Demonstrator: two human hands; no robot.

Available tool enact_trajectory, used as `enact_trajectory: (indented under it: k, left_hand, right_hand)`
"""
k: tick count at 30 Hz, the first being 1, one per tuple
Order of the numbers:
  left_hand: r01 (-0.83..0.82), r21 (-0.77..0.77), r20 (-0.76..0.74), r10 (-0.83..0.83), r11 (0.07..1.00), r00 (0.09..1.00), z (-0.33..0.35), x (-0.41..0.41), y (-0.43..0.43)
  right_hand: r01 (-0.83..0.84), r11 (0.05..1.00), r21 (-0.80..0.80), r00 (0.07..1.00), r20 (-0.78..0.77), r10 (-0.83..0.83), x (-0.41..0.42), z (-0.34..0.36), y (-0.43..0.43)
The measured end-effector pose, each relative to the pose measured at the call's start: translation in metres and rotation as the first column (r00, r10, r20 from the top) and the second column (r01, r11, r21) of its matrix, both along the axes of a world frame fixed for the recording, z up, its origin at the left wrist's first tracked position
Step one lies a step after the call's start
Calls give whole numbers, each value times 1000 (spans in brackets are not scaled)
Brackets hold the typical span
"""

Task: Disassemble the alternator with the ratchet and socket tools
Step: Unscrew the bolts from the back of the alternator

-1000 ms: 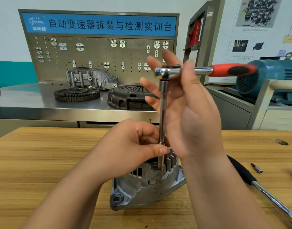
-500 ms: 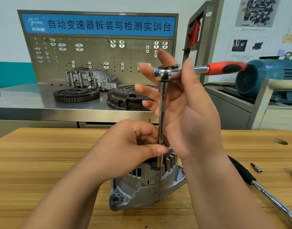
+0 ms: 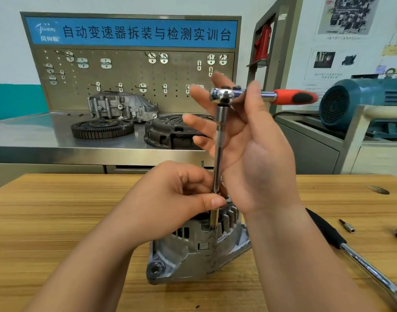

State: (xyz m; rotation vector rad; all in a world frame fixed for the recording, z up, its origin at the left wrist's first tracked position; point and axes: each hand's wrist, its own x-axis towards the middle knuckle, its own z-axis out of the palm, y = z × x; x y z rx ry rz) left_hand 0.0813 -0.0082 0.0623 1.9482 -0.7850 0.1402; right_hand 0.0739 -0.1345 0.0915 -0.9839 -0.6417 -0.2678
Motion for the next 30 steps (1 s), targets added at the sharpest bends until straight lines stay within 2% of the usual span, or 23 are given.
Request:
enact_trajectory:
  k: [4,6,12,15,19,22,30]
  left_hand:
    - [-52,-17,53,53,998,997,-1,0,-4]
    - [-57,-7,73,57,998,996,-1,0,-6]
    - [45,18,-19,-45,999,999,1,-3,-2]
    - [27,1,-32,-27,1000,999,1,-2,-3]
    - [-36,-22,-2,36,999,999,-1,-1,-4]
    - [-45,2,48,45,999,998,-2,0,-4]
    - [22,32,3,-22,999,1000,1,-3,-3]
  right_hand:
    - [102,995,-16,983,152,-98,-3,1,1]
    - [109,994,-9,979,174,-106,-3,2,0]
    - [-5,1000,18,1000,18,4,0,1,-2]
    - [-35,999,26,999,-21,36,0,0,-2]
    - [111,994,-11,985,131,-108,-3,2,-2]
    - [143,990,-12,971,197,-138,-3,1,0]
    - [-15,999,38,1000,-23,16,2,1,-3]
